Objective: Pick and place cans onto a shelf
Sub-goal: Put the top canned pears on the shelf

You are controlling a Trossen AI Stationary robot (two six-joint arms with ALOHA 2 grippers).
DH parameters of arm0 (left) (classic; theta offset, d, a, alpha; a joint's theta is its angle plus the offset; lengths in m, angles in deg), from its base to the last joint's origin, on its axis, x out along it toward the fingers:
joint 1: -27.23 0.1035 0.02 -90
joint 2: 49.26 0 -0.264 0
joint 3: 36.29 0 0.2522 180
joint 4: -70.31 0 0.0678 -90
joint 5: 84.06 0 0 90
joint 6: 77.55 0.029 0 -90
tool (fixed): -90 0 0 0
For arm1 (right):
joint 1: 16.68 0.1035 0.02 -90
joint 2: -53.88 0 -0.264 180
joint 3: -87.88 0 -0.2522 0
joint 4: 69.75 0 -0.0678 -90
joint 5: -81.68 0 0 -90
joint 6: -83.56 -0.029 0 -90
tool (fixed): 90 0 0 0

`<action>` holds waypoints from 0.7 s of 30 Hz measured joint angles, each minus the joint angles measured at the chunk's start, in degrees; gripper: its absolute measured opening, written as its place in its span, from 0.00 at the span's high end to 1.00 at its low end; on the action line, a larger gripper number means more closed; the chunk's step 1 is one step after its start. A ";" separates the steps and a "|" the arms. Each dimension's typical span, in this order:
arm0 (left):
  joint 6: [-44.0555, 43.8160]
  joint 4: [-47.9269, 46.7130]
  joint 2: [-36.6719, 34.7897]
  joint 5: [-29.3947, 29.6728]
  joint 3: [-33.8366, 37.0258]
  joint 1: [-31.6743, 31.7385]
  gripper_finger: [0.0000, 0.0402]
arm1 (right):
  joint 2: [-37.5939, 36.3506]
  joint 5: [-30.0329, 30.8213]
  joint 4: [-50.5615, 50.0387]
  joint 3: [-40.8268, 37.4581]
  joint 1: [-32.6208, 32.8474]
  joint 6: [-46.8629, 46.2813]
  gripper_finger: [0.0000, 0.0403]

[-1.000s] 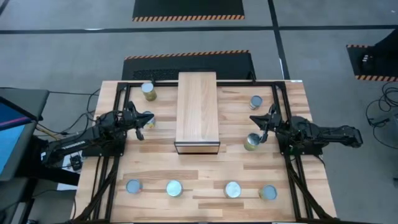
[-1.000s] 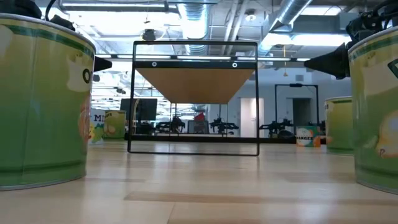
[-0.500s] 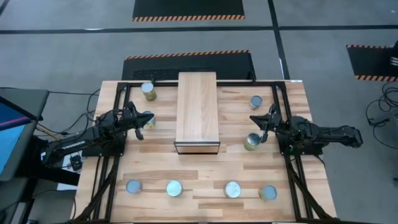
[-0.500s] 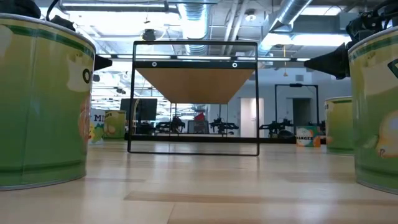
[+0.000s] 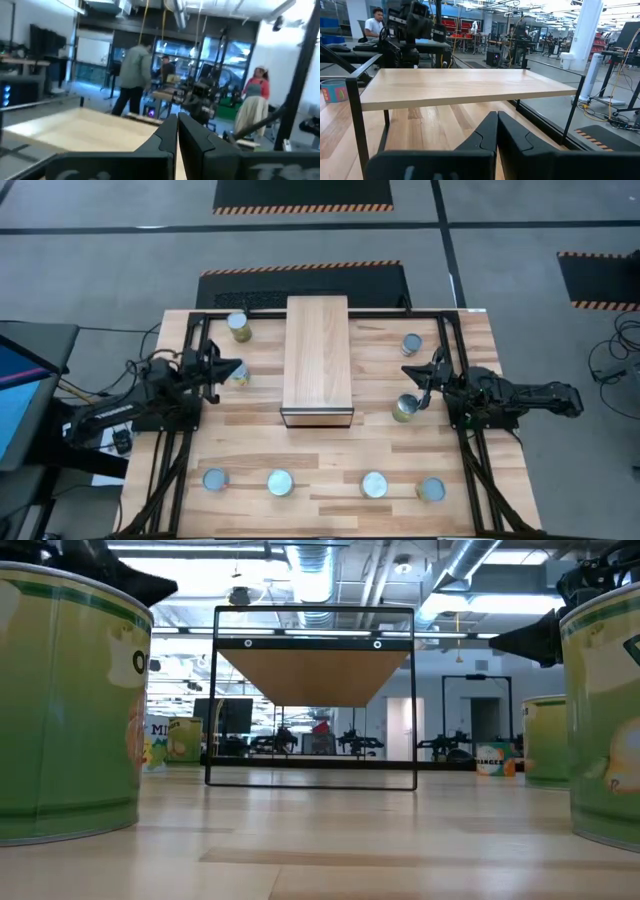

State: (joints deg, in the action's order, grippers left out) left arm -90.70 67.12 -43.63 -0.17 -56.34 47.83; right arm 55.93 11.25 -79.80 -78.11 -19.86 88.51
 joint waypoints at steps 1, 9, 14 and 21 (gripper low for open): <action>0.00 -2.32 1.63 0.53 -1.26 0.00 0.99 | 0.03 0.02 0.01 0.00 0.00 0.00 0.92; 0.02 -24.89 20.84 6.02 -17.44 0.00 0.99 | 0.04 0.01 0.00 0.01 0.00 0.00 0.92; 1.21 -38.66 33.98 10.63 -27.72 0.16 0.99 | 0.04 0.01 -0.01 0.00 0.00 0.00 0.92; 5.24 -51.62 52.08 14.36 -43.35 5.95 0.99 | 0.04 0.00 0.00 0.01 -0.01 0.00 0.92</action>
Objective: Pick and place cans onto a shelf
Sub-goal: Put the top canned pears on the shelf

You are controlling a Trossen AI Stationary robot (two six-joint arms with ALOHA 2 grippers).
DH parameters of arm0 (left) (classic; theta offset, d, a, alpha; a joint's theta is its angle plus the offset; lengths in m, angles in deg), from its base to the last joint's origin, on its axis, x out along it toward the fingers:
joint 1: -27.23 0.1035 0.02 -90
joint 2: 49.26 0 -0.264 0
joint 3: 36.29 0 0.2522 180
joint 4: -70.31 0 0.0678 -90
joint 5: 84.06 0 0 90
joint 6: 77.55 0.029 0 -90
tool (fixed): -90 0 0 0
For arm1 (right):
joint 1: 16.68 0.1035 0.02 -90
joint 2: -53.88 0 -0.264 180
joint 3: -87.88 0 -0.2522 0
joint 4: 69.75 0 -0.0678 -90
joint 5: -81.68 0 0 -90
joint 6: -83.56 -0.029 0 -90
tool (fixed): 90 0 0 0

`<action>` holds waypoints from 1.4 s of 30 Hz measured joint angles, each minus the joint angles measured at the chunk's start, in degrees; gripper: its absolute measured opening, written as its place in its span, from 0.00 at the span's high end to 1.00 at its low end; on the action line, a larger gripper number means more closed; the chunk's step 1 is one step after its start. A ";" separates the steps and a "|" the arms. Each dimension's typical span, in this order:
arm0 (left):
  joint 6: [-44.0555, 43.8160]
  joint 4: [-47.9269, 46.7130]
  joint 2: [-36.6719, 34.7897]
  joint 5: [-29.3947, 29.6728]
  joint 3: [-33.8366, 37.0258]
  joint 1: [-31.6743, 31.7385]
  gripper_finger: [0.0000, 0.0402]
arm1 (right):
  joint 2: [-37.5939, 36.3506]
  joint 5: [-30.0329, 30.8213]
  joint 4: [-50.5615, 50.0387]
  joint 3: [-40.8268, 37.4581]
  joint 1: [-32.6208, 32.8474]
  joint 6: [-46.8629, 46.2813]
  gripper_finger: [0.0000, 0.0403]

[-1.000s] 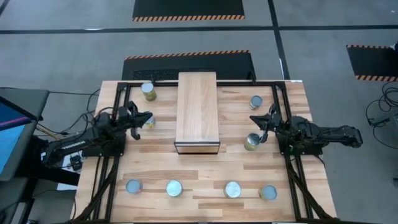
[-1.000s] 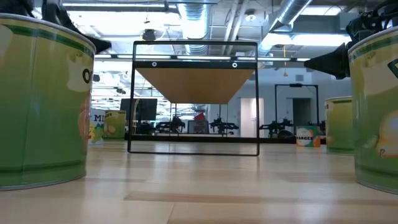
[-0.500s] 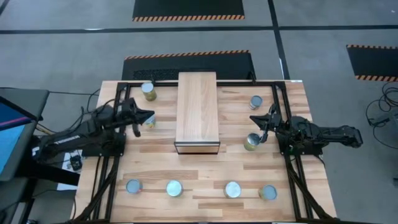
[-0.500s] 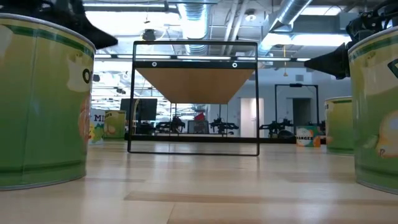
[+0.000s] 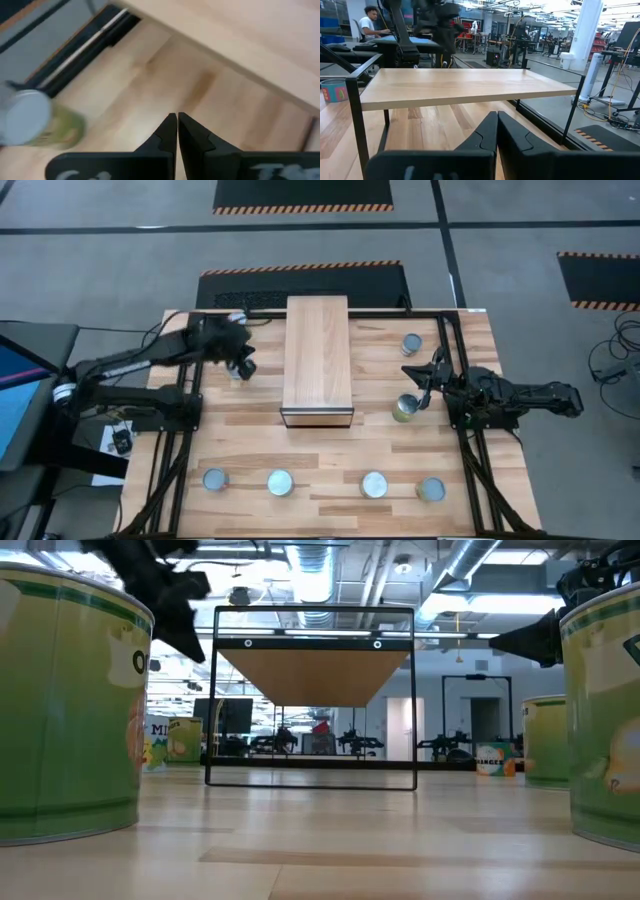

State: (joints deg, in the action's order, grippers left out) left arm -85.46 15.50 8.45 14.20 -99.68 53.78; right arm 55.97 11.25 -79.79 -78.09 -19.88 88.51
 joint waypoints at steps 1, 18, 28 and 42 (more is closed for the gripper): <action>1.01 -1.77 2.52 -0.17 -2.33 1.40 0.99 | 0.00 0.01 0.00 0.00 0.00 0.00 0.92; 11.53 -22.65 31.78 0.65 -28.91 17.93 0.83 | 0.00 0.01 0.00 -0.01 0.01 0.00 0.92; 16.80 -21.76 36.18 1.36 -28.91 23.39 0.70 | 0.00 0.00 -0.01 0.00 -0.01 0.00 0.92; 19.72 -18.55 36.16 -1.13 -24.33 25.06 0.70 | 0.00 0.00 -0.01 -0.01 0.01 0.00 0.92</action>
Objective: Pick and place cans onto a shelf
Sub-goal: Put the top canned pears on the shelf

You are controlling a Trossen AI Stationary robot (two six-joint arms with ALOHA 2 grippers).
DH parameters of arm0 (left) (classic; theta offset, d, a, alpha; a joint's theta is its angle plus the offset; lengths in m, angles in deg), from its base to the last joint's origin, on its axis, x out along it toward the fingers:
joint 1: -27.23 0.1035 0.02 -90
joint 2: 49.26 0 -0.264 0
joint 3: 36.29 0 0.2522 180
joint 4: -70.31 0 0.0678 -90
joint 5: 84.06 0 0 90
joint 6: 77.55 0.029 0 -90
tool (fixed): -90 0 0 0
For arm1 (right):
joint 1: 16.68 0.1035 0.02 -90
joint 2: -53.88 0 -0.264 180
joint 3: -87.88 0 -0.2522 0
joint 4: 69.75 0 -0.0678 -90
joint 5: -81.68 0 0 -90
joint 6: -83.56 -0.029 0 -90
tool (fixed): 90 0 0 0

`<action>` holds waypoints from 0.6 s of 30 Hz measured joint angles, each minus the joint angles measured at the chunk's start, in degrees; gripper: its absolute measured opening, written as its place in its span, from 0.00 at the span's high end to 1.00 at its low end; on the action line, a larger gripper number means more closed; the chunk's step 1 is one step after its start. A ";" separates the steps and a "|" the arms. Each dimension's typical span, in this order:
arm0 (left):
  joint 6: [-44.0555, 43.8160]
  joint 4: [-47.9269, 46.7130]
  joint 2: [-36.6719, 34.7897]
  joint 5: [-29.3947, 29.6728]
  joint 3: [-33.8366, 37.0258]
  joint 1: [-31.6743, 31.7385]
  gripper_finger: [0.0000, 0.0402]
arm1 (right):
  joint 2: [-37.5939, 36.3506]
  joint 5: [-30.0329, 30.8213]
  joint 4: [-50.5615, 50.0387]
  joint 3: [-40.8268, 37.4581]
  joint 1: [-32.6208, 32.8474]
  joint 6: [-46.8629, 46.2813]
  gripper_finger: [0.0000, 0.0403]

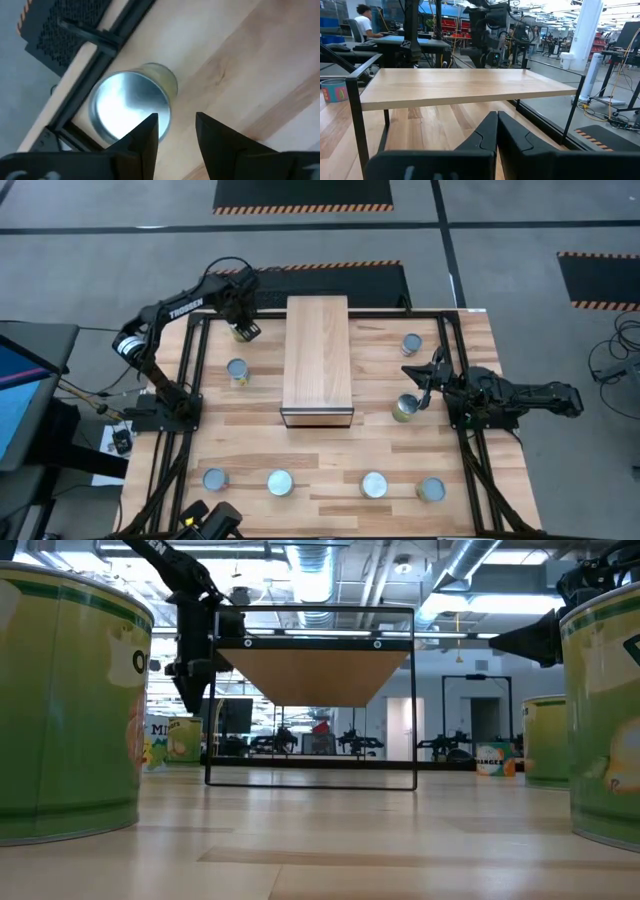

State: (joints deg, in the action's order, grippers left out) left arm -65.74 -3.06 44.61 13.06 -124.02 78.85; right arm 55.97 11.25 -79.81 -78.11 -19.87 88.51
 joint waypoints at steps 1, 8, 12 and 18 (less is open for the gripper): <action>-0.02 0.83 0.00 0.97 0.58 0.02 0.70 | 0.00 0.00 0.00 0.01 0.00 0.00 0.92; 2.19 3.35 0.00 2.91 1.63 0.04 0.70 | 0.00 0.01 0.01 0.00 -0.01 0.00 0.92; 3.54 3.48 0.00 0.42 1.65 0.76 0.70 | 0.00 0.00 0.00 0.01 -0.01 0.00 0.92; 3.65 4.07 0.00 0.17 1.65 2.44 0.70 | 0.00 0.00 0.02 0.01 -0.01 0.00 0.92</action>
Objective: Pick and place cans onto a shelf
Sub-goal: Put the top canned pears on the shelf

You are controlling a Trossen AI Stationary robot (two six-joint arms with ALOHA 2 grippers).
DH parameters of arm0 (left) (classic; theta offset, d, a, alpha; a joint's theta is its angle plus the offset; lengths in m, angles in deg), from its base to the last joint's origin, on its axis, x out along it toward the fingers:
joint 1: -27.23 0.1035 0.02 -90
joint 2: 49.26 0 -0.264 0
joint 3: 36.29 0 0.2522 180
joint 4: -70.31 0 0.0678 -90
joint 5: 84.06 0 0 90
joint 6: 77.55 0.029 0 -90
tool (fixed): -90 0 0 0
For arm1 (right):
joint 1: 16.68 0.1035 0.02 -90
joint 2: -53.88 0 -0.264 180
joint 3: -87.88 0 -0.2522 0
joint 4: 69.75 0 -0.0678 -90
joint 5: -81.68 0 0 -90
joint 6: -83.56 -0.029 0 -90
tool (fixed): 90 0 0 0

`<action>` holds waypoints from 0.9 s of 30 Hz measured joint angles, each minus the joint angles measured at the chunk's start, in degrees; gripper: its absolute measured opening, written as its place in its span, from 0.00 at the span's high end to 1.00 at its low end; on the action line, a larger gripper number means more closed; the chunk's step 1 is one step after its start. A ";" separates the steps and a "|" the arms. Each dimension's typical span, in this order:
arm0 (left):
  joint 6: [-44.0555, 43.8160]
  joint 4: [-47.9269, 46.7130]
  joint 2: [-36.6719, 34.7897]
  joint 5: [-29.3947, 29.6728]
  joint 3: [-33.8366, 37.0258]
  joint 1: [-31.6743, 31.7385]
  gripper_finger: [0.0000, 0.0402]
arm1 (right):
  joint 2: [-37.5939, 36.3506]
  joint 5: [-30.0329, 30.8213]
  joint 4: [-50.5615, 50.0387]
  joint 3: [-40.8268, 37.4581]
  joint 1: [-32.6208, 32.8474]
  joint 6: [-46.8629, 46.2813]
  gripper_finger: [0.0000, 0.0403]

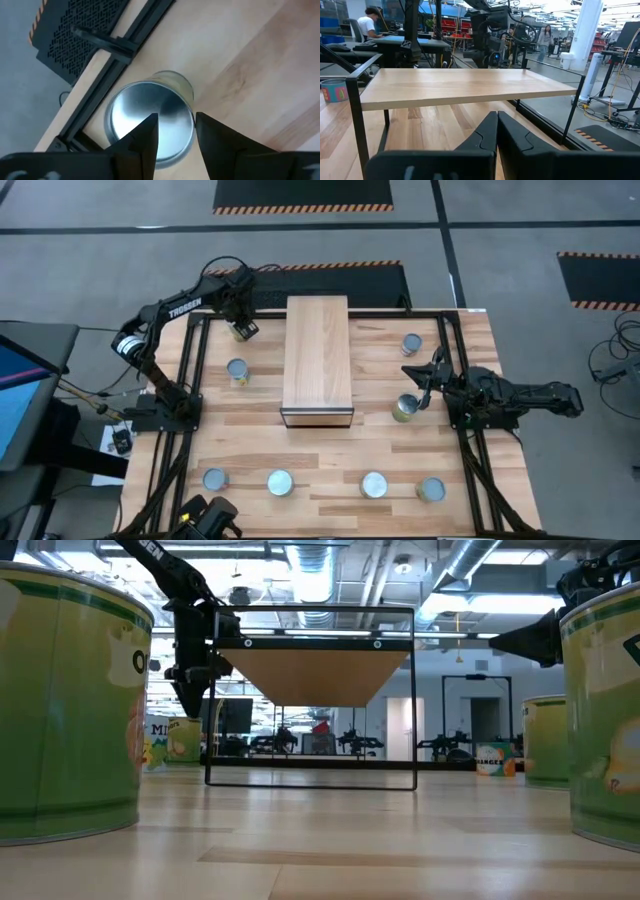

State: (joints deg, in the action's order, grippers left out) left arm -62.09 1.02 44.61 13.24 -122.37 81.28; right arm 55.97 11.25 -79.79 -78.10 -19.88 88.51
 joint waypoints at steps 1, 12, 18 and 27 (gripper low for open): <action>0.00 -0.02 0.00 -0.39 0.00 0.24 0.70 | 0.00 0.00 0.00 -0.01 0.00 0.00 0.92; 0.97 1.90 -0.37 -0.94 3.15 0.34 0.74 | 0.01 0.01 -0.02 -0.01 0.00 0.00 0.92; 3.55 2.78 -0.52 -0.38 3.85 0.22 0.85 | 0.00 0.00 0.00 -0.01 0.02 0.00 0.92; 8.88 -2.42 -1.22 1.54 -4.07 -0.08 1.00 | 0.02 0.00 0.00 0.01 0.01 0.00 0.92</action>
State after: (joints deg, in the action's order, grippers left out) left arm -53.21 -1.40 43.39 14.78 -126.44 81.21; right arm 55.99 11.25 -79.79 -78.09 -19.88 88.51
